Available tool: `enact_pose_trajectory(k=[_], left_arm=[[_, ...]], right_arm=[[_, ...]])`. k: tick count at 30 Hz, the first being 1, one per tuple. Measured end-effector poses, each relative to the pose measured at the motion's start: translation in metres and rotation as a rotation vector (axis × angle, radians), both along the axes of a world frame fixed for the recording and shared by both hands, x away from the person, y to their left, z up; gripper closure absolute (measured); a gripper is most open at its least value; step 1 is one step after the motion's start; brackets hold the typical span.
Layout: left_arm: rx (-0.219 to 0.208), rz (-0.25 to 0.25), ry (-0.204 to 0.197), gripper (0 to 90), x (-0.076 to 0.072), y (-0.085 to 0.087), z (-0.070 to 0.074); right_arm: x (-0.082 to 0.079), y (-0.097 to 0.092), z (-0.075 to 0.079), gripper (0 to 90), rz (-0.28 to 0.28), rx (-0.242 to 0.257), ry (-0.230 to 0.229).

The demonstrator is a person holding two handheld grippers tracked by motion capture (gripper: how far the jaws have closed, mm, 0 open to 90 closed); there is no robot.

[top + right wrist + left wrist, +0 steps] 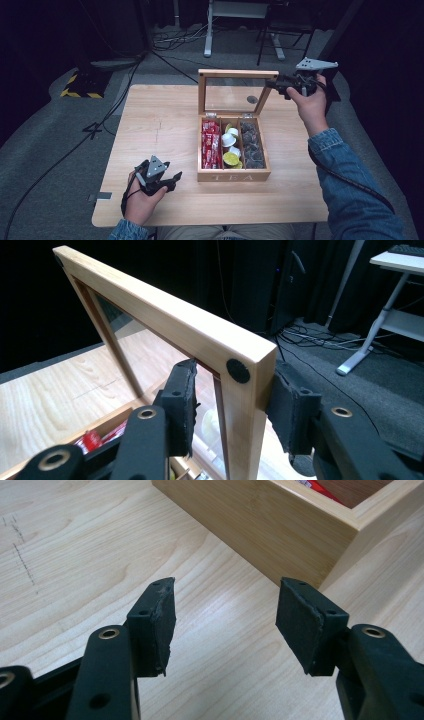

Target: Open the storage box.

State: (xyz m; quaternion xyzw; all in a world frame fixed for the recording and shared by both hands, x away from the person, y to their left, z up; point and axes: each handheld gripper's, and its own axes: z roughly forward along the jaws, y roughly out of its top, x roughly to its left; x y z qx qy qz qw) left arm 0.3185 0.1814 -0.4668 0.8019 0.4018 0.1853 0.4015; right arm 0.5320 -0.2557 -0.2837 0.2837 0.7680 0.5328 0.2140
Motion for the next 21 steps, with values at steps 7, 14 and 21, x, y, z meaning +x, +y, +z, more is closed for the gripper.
enact_pose_trajectory(k=[7,14,21], left_arm=[[-0.016,0.037,0.032,41.2,-0.001,0.006,-0.003],[-0.030,0.043,0.053,39.6,0.002,0.008,-0.005],[-0.026,0.038,0.052,39.6,0.003,0.007,-0.006]], right_arm=[[0.020,0.004,0.001,56.3,-0.032,0.011,0.022],[0.039,0.013,-0.003,40.3,-0.041,0.036,0.034],[0.053,0.016,-0.007,37.0,-0.058,0.064,0.050]])
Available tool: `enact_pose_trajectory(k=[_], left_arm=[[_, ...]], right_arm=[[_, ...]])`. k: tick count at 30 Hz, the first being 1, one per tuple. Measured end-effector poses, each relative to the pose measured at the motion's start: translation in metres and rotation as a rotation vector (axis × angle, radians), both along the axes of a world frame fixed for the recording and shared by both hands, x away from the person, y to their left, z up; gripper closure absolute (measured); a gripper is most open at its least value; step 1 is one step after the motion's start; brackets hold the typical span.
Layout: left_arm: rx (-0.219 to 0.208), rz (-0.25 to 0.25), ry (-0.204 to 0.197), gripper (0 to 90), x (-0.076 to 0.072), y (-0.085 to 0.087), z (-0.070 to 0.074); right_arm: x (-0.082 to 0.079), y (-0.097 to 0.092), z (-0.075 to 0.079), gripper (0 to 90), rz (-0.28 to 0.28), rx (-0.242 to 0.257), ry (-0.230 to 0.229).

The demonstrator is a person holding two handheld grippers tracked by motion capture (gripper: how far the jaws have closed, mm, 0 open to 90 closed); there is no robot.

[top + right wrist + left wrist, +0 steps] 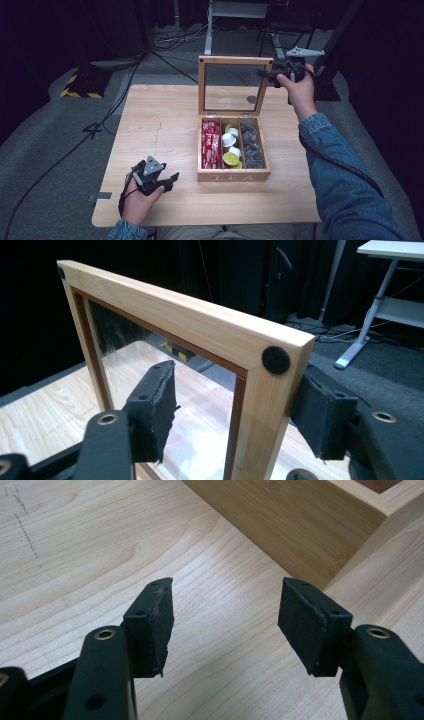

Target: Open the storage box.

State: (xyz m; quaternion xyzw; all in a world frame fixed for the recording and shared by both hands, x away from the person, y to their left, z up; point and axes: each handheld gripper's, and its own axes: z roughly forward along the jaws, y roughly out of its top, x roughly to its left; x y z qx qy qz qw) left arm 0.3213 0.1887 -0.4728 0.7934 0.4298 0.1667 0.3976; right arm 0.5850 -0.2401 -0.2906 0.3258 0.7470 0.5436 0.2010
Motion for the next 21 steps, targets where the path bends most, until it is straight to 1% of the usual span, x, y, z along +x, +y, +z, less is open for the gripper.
enact_pose_trajectory(k=[4,7,8,10,14,15,16,17,21], left_arm=[[0.001,-0.002,-0.003,39.7,0.000,0.001,0.000],[0.003,-0.007,0.002,39.7,0.001,0.000,0.000],[0.003,-0.007,0.002,39.7,0.001,0.000,0.000],[0.008,-0.011,0.003,39.7,0.001,0.000,0.000],[0.003,-0.006,0.003,39.7,0.001,0.000,-0.001],[0.015,-0.008,0.009,39.9,0.002,0.000,-0.001],[0.015,-0.008,0.009,40.0,0.002,0.000,-0.001],[0.018,-0.005,0.014,39.9,0.003,-0.001,-0.003],[0.020,-0.010,0.018,40.0,0.003,-0.001,-0.003]], right_arm=[[0.007,0.002,-0.003,35.3,-0.013,0.006,0.004],[0.014,0.004,-0.005,34.7,-0.023,0.007,0.007],[0.014,0.004,-0.005,34.7,-0.023,0.007,0.007],[0.019,0.005,-0.008,33.1,-0.032,0.017,0.022],[0.023,0.007,-0.011,31.2,-0.042,0.006,0.030],[0.027,0.007,-0.013,30.6,-0.049,0.002,0.045],[0.027,0.007,-0.013,30.6,-0.049,0.002,0.045],[0.032,0.008,-0.015,30.3,-0.058,0.007,0.059],[0.037,0.009,-0.018,29.6,-0.070,0.001,0.067]])
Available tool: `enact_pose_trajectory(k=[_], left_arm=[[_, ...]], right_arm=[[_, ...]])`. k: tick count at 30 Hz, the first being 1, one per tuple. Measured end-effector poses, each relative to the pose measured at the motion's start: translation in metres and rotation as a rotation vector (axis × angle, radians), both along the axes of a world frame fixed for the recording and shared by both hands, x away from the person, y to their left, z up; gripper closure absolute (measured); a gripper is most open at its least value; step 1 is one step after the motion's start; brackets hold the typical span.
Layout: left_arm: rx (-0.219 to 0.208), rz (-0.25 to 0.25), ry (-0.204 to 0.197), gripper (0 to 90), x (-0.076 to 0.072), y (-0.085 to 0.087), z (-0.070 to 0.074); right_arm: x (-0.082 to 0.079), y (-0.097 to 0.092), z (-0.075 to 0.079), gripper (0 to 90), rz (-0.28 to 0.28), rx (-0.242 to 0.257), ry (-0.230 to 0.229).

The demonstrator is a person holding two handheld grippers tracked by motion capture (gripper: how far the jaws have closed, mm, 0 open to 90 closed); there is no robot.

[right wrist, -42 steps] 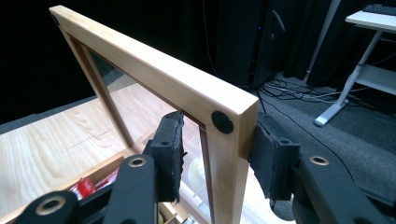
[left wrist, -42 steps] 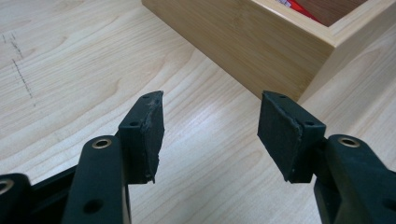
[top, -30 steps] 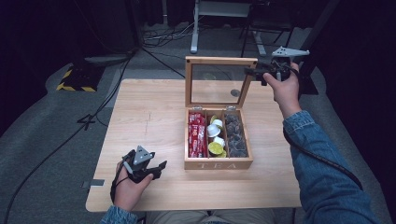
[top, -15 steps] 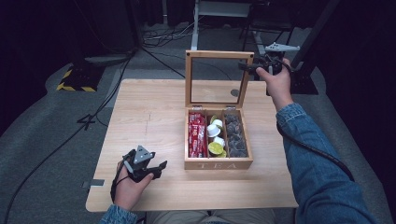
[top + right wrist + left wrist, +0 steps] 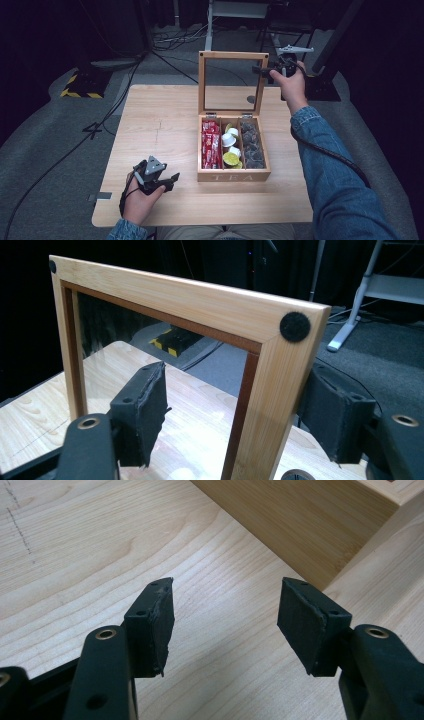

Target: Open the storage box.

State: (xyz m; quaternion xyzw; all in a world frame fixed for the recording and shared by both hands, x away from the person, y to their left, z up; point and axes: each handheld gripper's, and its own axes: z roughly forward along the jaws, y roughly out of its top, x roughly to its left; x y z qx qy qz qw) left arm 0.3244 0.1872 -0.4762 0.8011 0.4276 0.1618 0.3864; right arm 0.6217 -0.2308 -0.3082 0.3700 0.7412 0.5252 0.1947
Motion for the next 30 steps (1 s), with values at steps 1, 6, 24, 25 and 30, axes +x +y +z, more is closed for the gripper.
enact_pose_trajectory(k=[1,6,24,25,30], left_arm=[[0.002,0.000,0.001,40.0,0.000,0.000,0.000],[0.006,0.009,0.011,39.8,0.001,0.002,-0.002],[0.011,0.008,0.010,38.2,0.015,-0.003,-0.001],[0.015,0.008,0.014,38.2,0.016,-0.003,-0.001],[0.012,0.014,0.012,38.0,0.018,-0.003,-0.001]], right_arm=[[0.001,0.000,-0.001,29.6,-0.003,0.005,0.003],[0.005,-0.001,-0.006,28.9,-0.022,0.009,0.028],[-0.046,-0.020,0.015,26.6,0.020,-0.029,-0.012],[-0.050,-0.021,0.017,26.6,0.030,-0.028,-0.012],[-0.072,-0.019,0.020,25.8,0.078,-0.016,-0.017]])
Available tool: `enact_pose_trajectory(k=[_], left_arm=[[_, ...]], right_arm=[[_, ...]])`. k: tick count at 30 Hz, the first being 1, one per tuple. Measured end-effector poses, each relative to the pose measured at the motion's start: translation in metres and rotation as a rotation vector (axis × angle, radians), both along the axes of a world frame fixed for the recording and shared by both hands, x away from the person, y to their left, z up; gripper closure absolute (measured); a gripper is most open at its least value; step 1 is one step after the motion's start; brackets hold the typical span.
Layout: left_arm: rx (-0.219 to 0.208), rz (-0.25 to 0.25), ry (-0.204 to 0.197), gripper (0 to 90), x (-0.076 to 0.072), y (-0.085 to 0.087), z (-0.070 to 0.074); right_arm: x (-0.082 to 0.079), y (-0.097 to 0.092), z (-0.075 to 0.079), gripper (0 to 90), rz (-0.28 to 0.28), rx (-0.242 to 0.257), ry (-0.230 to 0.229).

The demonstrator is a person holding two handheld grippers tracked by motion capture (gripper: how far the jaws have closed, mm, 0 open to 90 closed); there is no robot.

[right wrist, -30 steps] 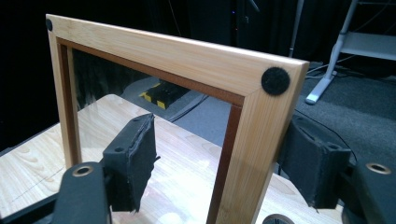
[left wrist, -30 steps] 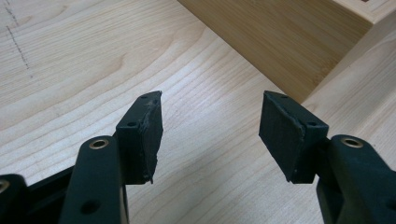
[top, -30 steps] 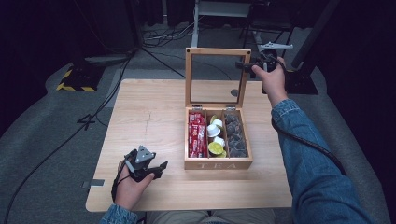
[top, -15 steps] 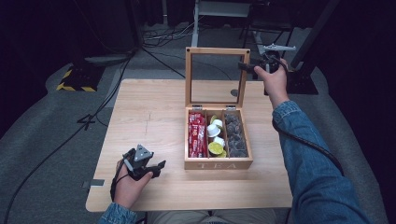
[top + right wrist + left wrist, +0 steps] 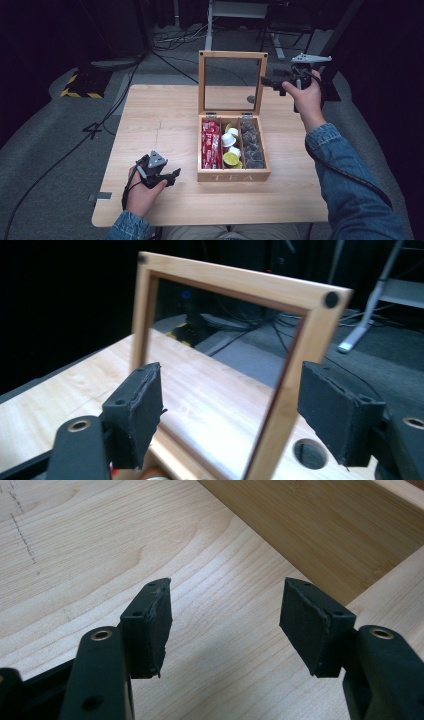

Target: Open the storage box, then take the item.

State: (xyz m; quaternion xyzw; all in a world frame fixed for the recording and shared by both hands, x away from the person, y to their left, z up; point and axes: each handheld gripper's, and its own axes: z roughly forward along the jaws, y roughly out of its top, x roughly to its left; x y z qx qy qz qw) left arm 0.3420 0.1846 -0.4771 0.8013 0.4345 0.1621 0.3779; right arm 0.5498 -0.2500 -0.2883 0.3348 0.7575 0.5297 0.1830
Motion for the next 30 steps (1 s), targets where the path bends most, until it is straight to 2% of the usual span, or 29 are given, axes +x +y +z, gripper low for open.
enact_pose_trajectory(k=[3,11,13,14,19,24,30], left_arm=[[0.000,0.003,0.003,38.0,0.000,0.000,-0.001],[0.007,0.004,0.002,37.5,-0.001,0.000,-0.001],[0.002,0.008,0.010,37.2,-0.001,0.001,-0.002],[0.015,0.014,0.023,37.0,0.000,0.003,-0.004],[0.049,0.037,0.042,35.2,0.001,0.009,-0.006],[0.045,0.061,0.051,33.5,0.003,0.014,-0.012],[0.051,0.062,0.060,31.2,0.004,0.017,-0.016]], right_arm=[[-0.011,0.002,-0.002,25.6,0.032,0.015,-0.001],[-0.034,0.007,-0.014,23.2,0.096,0.013,0.013],[-0.041,0.007,-0.017,23.0,0.107,0.003,0.020],[-0.047,0.007,-0.021,22.4,0.120,0.007,0.033],[-0.060,0.008,-0.027,21.0,0.141,0.004,0.047],[-0.070,0.011,-0.033,17.9,0.149,-0.014,0.061],[-0.081,0.021,-0.044,20.6,0.174,-0.044,0.096]])
